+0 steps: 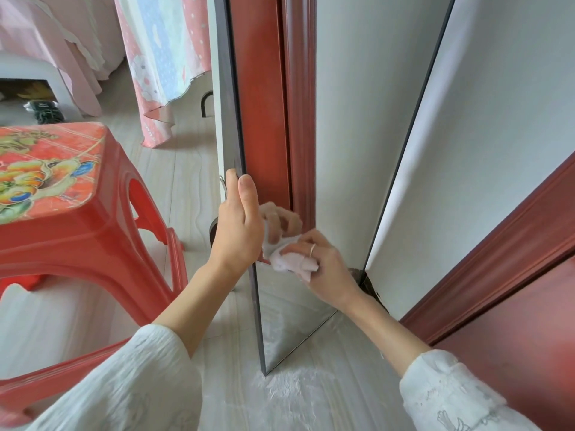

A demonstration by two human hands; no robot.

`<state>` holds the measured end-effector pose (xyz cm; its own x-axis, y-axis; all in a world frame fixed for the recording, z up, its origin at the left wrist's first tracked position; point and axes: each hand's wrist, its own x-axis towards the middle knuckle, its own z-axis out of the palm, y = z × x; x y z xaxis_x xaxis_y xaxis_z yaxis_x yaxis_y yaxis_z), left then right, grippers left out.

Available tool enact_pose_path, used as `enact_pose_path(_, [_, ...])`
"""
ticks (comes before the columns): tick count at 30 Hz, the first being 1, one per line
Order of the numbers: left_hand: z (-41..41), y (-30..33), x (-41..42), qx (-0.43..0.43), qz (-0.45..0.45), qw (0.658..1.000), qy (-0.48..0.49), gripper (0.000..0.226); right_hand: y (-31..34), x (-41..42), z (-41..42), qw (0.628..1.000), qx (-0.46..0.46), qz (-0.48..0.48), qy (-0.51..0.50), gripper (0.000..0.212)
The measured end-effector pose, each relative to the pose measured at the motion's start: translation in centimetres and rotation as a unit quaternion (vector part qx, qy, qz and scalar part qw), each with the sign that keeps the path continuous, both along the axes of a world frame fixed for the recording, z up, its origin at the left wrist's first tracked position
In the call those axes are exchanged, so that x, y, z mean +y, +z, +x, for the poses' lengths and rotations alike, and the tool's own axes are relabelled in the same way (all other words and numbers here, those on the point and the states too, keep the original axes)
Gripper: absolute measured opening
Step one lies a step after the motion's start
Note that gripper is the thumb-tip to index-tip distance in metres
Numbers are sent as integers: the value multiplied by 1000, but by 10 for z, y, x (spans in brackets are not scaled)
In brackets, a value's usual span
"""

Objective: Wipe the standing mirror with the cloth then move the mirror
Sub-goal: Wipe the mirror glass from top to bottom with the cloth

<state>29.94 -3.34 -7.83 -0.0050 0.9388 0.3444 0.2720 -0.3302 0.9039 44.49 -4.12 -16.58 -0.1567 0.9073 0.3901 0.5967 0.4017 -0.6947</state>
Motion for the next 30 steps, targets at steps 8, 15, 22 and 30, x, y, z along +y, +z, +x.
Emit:
enact_pose_path(8, [-17,1,2,21,17,999,-22,30,-2,-10,9,972,-187,-134,47,34])
enact_pose_path(15, [-34,0,3,-18,-1,998,-65,39,99,3,2,995,35,76,-45,33])
enact_pose_path(22, [-43,11,1,-69,-62,988,-120,41,132,12,-27,992,6,122,-34,28])
enact_pose_path(30, [-48,9,8,-90,-81,980,-158,36,78,2,-33,992,-72,95,50,31])
